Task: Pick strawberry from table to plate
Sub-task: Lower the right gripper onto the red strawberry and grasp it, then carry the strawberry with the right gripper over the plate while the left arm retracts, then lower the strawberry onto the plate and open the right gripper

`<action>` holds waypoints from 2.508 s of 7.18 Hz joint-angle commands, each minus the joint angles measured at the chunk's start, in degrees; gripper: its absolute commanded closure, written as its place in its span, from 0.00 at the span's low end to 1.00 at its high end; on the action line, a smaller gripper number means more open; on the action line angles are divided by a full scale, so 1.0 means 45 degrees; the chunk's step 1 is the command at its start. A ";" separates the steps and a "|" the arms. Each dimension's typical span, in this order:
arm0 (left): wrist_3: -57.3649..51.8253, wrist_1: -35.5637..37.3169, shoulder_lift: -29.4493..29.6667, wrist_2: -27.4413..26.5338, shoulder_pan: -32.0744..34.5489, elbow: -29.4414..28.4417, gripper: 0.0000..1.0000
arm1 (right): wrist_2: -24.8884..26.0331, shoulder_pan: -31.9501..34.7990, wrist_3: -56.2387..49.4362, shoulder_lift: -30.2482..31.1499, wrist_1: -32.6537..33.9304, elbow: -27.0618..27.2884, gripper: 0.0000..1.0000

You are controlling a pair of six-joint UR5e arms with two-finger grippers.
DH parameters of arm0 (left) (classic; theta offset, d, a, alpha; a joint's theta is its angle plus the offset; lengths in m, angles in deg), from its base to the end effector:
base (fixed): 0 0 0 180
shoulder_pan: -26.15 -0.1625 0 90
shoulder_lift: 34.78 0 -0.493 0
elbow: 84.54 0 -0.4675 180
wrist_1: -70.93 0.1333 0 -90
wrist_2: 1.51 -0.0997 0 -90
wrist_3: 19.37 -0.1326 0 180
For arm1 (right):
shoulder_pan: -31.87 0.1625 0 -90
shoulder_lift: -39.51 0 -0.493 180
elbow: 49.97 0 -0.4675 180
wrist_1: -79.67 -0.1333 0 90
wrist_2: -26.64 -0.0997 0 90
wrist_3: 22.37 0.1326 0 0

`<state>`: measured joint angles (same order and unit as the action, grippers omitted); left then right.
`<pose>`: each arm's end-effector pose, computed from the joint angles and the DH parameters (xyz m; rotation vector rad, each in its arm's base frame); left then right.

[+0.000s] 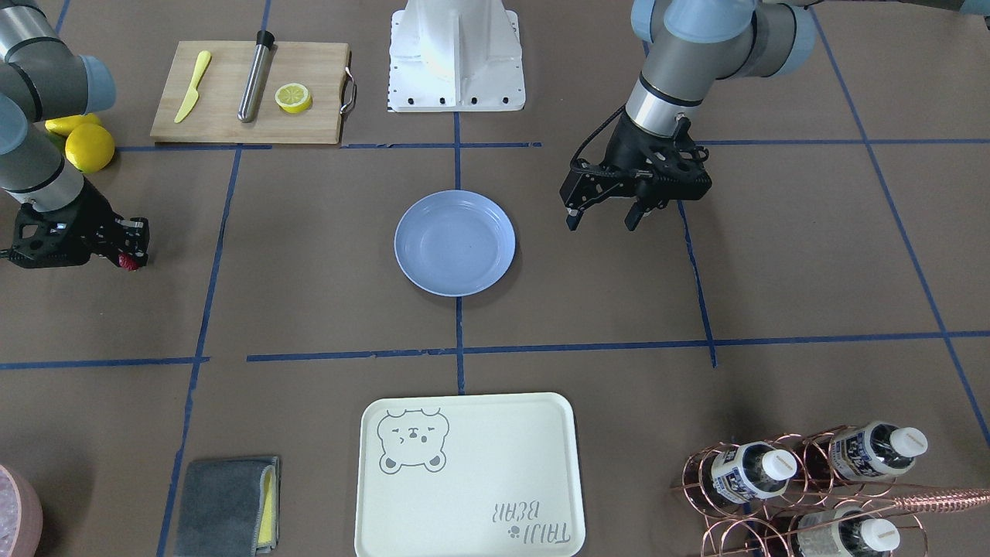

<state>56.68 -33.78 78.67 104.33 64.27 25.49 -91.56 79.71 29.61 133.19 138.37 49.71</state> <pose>0.4879 -0.5063 0.2756 0.2166 1.0191 -0.2428 -0.3392 -0.4799 0.6382 0.0867 -0.7892 0.0021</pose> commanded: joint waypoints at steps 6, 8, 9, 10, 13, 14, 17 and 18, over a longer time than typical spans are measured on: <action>-0.7194 0.0007 -0.2880 0.2045 0.3881 -0.0057 0.00 | -0.0415 -0.1167 0.1990 -0.5866 0.5586 0.1933 1.00; -1.0186 -0.0167 -0.3817 0.3156 0.5776 -0.0582 0.00 | 0.0965 -0.2731 0.3074 -0.7100 0.5608 0.1544 1.00; -1.1341 -0.0169 -0.3997 0.3160 0.6443 -0.0855 0.00 | 0.1572 -0.3280 0.3250 -0.7976 0.5608 0.0632 1.00; -1.2261 -0.0169 -0.4038 0.3179 0.6971 -0.1283 0.00 | 0.2255 -0.3827 0.3310 -0.8874 0.5588 -0.0595 1.00; -1.2466 -0.0227 -0.4429 0.3140 0.7464 -0.1832 0.00 | 0.3238 -0.4807 0.3311 -1.0658 0.5451 -0.2910 1.00; -1.2466 -0.0266 -0.4429 0.3159 0.7504 -0.1893 0.00 | 0.3277 -0.4925 0.3407 -1.0912 0.5451 -0.3280 1.00; -1.2485 -0.0305 -0.4448 0.3082 0.7504 -0.1932 0.00 | 0.3374 -0.4965 0.3408 -1.1129 0.5451 -0.3323 0.01; -1.2485 -0.0325 -0.4468 0.3081 0.7504 -0.2010 0.00 | 0.3414 -0.4927 0.3370 -1.1129 0.5471 -0.3245 0.00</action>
<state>0.51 -35.13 58.63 118.26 98.03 16.75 -76.48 57.44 44.85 83.28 162.93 34.87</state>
